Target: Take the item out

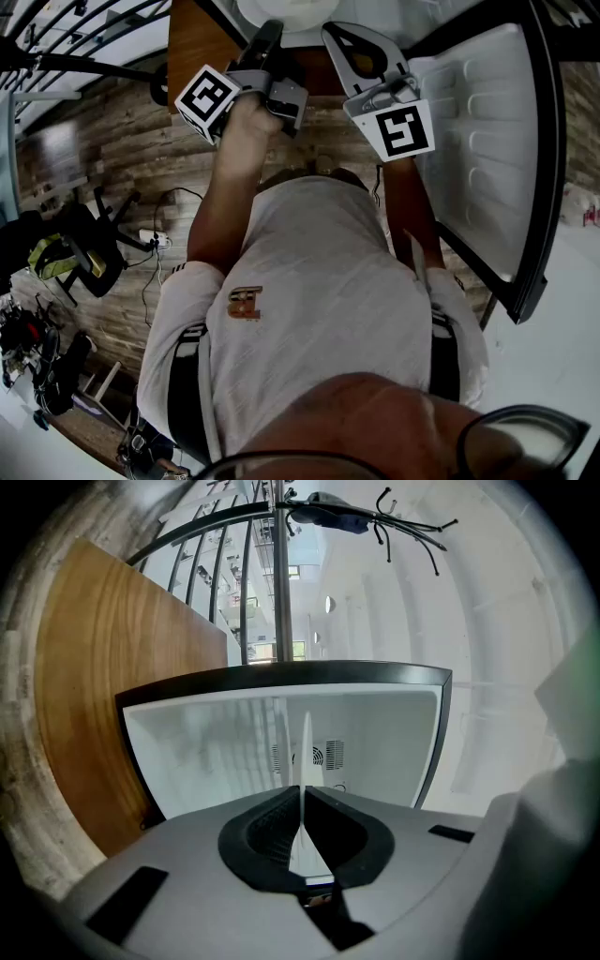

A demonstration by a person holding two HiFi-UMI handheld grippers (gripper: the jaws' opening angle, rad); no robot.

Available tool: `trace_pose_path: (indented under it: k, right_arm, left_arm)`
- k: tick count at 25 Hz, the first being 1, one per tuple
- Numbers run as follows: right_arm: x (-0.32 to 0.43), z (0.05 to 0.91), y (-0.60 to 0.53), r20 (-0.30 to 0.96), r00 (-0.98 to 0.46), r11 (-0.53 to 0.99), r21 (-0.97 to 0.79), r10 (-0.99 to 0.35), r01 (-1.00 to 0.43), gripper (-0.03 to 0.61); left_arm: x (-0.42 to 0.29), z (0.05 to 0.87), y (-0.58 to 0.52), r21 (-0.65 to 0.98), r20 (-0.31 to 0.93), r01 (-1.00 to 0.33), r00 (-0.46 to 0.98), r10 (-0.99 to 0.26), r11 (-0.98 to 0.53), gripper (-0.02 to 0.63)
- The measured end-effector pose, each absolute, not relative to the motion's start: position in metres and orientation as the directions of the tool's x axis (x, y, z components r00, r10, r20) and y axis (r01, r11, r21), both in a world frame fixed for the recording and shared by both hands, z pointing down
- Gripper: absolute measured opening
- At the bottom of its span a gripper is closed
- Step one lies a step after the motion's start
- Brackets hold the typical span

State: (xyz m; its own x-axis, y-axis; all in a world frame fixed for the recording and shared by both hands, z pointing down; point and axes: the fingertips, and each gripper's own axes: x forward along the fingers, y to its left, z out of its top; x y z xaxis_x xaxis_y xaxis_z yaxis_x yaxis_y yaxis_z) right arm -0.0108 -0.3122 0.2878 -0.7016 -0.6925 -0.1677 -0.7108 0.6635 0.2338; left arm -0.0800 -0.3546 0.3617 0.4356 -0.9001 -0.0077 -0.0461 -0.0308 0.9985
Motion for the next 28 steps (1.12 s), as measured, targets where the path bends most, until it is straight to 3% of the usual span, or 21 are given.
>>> trace_pose_path:
  k: [28]
  right_arm:
    - [-0.0132, 0.2889, -0.3206, -0.162, -0.726, 0.699, 0.198, -0.669, -0.688, 0.032]
  left_arm:
    - [-0.0823, 0.3541, -0.3533, 0.998, -0.014, -0.056, 0.405, -0.914, -0.040, 0.028]
